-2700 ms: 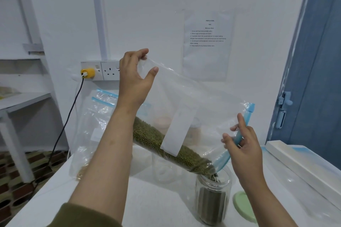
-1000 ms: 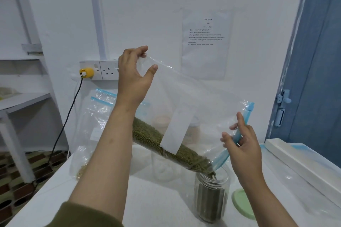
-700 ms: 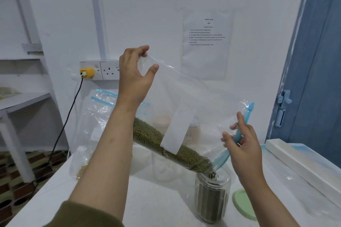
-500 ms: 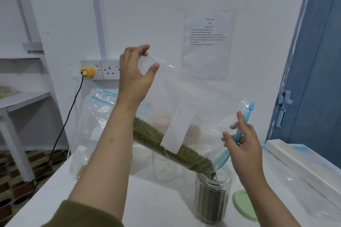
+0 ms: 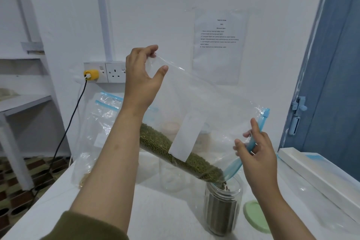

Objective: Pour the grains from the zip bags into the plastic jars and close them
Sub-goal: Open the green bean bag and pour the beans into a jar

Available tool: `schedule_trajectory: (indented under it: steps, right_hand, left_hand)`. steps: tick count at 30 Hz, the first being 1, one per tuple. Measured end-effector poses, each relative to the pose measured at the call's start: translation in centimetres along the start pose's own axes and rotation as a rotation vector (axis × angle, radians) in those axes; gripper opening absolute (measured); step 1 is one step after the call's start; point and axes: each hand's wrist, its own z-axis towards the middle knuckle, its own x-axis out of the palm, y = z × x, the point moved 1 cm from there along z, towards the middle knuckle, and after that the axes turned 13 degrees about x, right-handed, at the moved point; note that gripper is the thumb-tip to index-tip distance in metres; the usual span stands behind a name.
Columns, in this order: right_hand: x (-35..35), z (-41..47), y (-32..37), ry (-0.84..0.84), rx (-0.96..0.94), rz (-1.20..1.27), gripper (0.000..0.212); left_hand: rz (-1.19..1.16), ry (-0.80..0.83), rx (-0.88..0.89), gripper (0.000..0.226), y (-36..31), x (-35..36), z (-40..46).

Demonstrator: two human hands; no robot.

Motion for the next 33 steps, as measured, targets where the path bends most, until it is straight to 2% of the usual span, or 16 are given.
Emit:
schedule_trajectory:
  steps: [33]
  right_hand:
    - [0.13,-0.03,-0.29,-0.007,-0.005,0.020,0.065]
  left_hand:
    - [-0.002,0.009,0.007,0.045,-0.21,0.00,0.01]
